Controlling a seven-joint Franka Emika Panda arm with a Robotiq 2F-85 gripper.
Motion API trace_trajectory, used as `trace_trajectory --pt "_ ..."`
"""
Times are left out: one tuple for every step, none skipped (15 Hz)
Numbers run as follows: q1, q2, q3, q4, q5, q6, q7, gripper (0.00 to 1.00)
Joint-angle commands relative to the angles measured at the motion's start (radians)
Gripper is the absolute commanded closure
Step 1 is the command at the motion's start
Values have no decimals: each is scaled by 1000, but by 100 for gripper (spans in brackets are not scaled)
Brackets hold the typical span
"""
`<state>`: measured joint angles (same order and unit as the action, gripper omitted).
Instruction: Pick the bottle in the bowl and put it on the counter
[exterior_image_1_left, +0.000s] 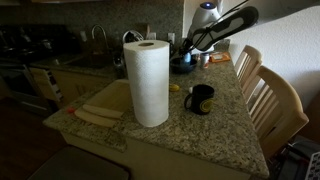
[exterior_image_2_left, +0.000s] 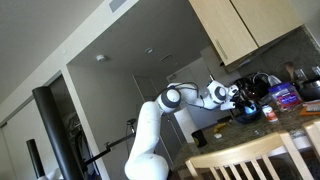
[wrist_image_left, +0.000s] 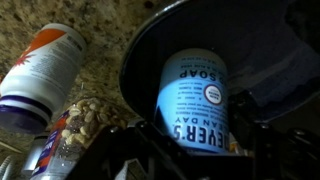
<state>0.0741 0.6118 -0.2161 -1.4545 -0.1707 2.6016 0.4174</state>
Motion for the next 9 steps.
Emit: trace_trajectory --pt "-4 3 1 0 5 7 -9 1" --pt "7 9 -22 -5 -17 31 12 0" --pt "14 12 -35 -10 -31 50 23 0" --pt "21 22 -48 -4 -44 67 32 0" --pt "26 28 -59 -2 -54 83 37 0" --pt "27 31 -65 -5 -60 98 37 0" --pt "31 35 -74 -8 -64 115 40 0" --pt "34 41 -82 -9 -66 134 43 0" --pt "35 43 -86 -14 -63 142 37 0"
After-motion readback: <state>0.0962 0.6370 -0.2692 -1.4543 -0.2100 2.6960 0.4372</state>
